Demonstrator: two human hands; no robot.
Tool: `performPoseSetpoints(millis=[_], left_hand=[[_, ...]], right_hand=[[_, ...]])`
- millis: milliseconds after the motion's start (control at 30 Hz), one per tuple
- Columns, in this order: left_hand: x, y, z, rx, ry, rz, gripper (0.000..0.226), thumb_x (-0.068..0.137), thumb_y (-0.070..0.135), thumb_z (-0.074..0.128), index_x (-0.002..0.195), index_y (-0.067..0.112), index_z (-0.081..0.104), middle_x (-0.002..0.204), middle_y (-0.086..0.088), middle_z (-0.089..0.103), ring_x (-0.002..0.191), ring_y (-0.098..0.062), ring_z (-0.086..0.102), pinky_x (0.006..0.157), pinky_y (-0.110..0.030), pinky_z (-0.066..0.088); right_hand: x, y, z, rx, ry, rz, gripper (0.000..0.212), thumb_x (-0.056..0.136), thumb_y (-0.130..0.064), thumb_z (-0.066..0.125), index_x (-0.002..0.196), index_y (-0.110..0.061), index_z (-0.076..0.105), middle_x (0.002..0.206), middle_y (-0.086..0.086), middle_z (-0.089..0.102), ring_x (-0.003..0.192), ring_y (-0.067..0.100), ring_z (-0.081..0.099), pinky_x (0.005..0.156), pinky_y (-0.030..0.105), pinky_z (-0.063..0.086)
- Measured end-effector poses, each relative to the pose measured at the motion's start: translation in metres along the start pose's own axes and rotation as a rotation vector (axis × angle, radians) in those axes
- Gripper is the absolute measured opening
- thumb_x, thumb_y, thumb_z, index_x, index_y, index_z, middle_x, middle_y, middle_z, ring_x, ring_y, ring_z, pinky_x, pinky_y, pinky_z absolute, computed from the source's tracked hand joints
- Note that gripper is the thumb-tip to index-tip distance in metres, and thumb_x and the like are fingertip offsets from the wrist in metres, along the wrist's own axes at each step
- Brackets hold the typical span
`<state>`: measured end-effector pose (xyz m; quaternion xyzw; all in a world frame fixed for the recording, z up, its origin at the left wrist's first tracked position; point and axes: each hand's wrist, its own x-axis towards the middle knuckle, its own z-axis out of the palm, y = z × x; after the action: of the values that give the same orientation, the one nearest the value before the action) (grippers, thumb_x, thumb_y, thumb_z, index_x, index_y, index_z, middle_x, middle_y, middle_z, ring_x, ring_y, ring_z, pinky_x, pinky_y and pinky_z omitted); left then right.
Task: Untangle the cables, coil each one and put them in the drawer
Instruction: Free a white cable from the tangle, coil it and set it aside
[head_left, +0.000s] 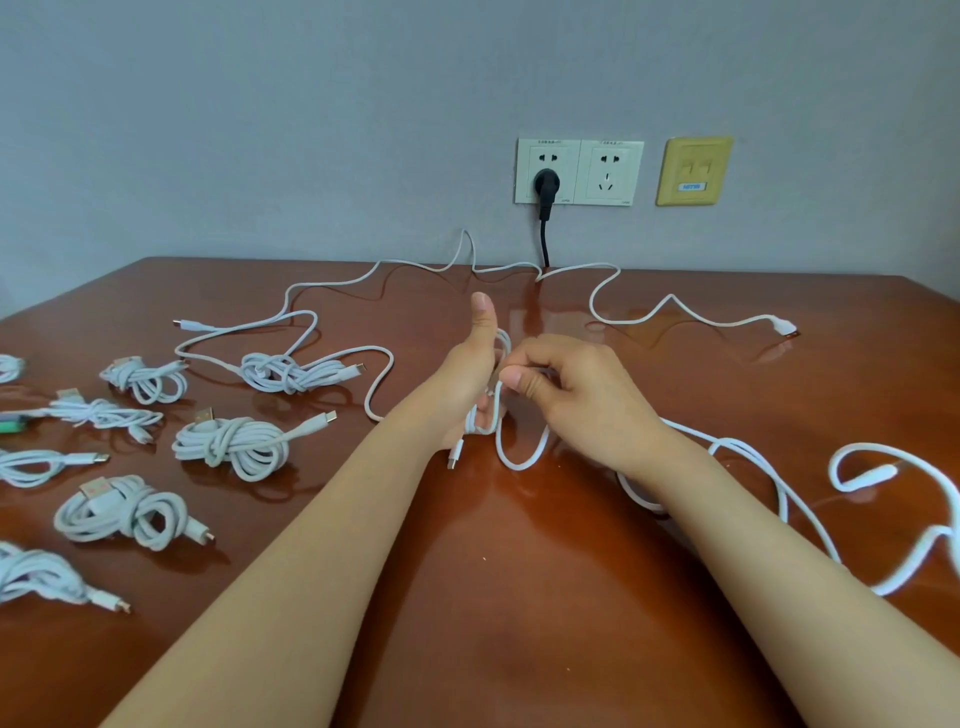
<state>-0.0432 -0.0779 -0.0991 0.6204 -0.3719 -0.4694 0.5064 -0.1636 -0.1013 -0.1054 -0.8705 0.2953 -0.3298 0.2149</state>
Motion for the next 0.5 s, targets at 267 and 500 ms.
performPoseSetpoints(millis=[267,500], left_hand=[[0.0,-0.004,0.001,-0.099,-0.335,-0.053,0.078,0.075,0.081,0.005,0.048,0.016,0.039,0.043,-0.001,0.03,0.027,-0.004,0.019,0.037,-0.006,0.014],[-0.01,-0.001,0.0,0.145,-0.528,-0.012,0.043,0.065,0.059,0.048,0.065,0.017,0.035,0.038,0.006,0.027,0.029,-0.001,0.018,0.032,-0.012,0.011]], right_hand=[[-0.001,-0.003,-0.005,-0.055,0.11,0.121,0.023,0.08,-0.04,0.065,0.078,-0.025,0.048,0.06,-0.012,0.053,0.062,0.005,0.049,0.055,0.024,0.033],[0.002,0.006,-0.01,-0.018,0.13,0.203,0.019,0.077,-0.016,0.059,0.07,-0.026,0.044,0.062,-0.008,0.053,0.064,0.014,0.049,0.061,0.032,0.04]])
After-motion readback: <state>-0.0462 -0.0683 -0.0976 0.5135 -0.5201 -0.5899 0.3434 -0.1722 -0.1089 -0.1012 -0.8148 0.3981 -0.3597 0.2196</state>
